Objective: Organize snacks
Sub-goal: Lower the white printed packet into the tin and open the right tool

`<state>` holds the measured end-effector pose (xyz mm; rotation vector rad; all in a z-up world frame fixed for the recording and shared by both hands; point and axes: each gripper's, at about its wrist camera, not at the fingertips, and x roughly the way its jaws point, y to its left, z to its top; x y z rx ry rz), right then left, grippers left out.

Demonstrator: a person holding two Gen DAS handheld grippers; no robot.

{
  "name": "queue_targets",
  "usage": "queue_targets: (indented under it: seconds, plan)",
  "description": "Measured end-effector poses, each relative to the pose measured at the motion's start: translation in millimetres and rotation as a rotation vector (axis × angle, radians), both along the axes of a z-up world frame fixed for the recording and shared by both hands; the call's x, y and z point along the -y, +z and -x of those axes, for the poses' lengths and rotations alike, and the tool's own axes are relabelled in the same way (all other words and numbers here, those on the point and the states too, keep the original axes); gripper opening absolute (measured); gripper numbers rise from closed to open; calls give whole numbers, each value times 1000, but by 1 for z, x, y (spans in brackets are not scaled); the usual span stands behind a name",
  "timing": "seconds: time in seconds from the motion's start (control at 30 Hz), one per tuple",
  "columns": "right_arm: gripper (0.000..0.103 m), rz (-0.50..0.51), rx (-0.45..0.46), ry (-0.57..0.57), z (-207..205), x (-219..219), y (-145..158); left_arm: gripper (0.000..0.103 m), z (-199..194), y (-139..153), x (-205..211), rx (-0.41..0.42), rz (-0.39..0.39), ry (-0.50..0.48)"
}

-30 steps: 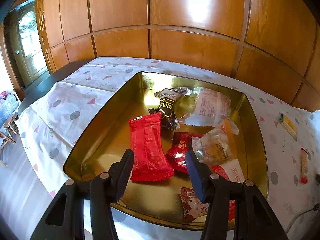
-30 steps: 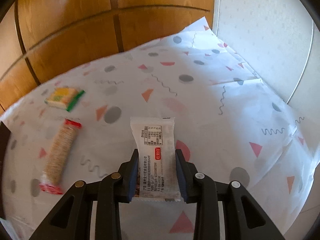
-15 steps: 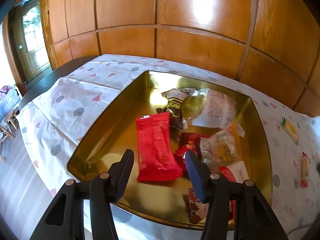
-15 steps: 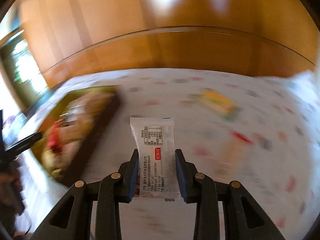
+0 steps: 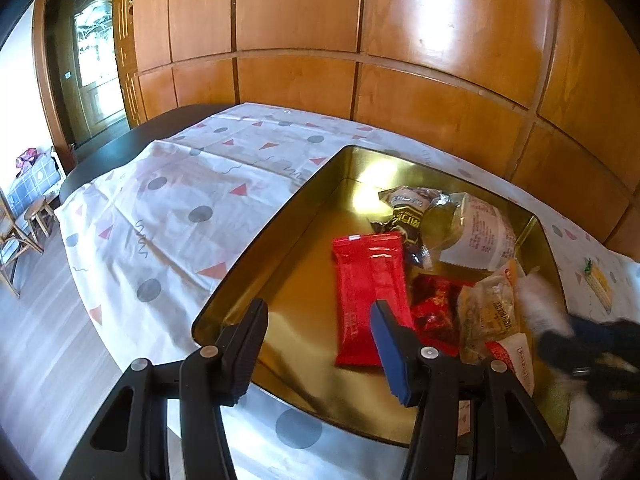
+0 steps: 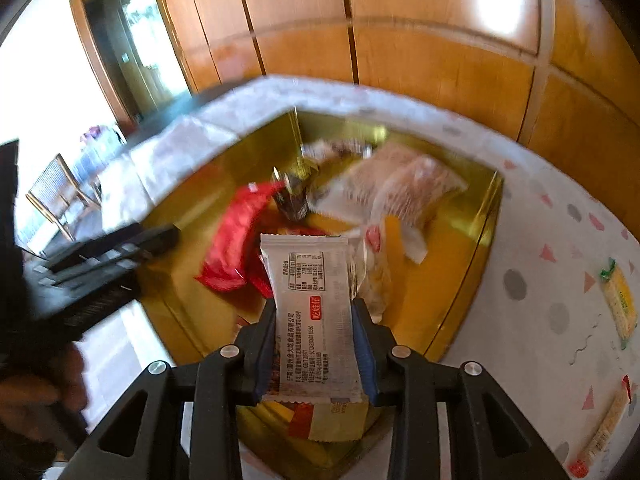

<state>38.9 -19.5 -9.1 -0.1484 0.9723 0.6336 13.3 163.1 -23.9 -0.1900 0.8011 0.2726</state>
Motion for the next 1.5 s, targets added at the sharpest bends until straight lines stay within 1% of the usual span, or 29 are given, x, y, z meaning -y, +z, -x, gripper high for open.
queue_targets:
  seconds: [0.1, 0.13, 0.2, 0.3, 0.33, 0.37, 0.4, 0.47, 0.57, 0.67, 0.77, 0.83, 0.93, 1.0, 1.07, 1.2, 1.5]
  plan:
    - [37, -4, 0, -1, 4, 3, -3, 54, 1, -1, -2, -2, 2, -2]
    - [39, -12, 8, 3, 6, 2, -1, 54, 2, -2, -3, -1, 1, -2]
    - [42, -27, 38, 12, 11, 3, 6, 54, 2, -2, -3, -1, 3, 2]
    - [42, -52, 73, 46, 22, 5, 14, 54, 1, -1, -3, 5, 9, 2]
    - [39, -62, 62, 68, 22, 0, 15, 54, 1, 1, -2, 9, 8, 0]
    - [28, -68, 43, 94, 24, -3, 13, 54, 2, 2, -1, 11, 6, -2]
    - [24, -67, 25, 114, 25, -8, 11, 54, 2, 2, 0, 13, 5, -4]
    - [23, -67, 8, 124, 25, -11, 6, 54, 2, 3, 2, 15, 2, -7]
    - [22, -23, 25, 79, 16, -11, -6, 54, 3, 3, 3, 11, -1, -10]
    - [21, -18, 28, 36, 6, -5, -5, 54, 4, 3, 6, 8, -5, -16]
    - [23, 19, 51, 24, 6, -4, -9, 54, 5, 2, 10, 6, -12, -25]
    - [23, 11, 51, 22, 7, -4, -10, 54, 4, 2, 13, 4, -11, -33]
    - [23, 26, 64, 20, 9, -4, -10, 54, 4, 2, 20, 2, -22, -53]
    - [23, 10, 64, 22, 12, -3, -8, 54, 5, 3, 24, 5, -29, -63]
    - [27, -5, 67, 19, 16, 0, -4, 54, 7, 5, 29, 9, -37, -73]
    - [28, -33, 71, -1, 21, 8, 2, 57, 9, 8, 33, 14, -46, -84]
    - [28, -78, 112, -55, 35, 31, 21, 57, 12, 14, 44, 25, -55, -111]
